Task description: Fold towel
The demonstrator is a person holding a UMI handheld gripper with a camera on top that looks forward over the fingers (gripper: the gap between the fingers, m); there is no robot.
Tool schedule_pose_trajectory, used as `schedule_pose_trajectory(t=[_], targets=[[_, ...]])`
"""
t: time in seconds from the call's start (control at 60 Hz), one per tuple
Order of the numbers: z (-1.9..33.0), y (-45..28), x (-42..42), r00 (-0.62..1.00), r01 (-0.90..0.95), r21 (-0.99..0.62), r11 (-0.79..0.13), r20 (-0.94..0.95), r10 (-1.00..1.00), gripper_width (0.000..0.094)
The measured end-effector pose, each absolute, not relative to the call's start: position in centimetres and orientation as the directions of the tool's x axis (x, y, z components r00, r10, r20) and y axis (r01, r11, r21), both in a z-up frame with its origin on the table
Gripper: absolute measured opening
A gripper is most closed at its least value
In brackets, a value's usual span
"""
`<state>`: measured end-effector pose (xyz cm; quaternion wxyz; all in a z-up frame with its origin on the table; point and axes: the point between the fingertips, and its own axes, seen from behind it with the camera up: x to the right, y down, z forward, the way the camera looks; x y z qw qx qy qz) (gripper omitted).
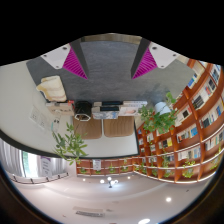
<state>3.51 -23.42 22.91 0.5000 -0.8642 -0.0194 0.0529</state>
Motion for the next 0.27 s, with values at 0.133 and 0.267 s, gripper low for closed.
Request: schedule_pose_trajectory(t=[0.133, 0.267], targets=[[22.54, -24.12, 2.86, 0.993, -0.006, -0.863, -0.505, -0.063, 0.097, 0.0854], [22.65, -24.5, 2.91, 0.993, -0.004, -0.866, -0.5, -0.061, 0.097, 0.0855]])
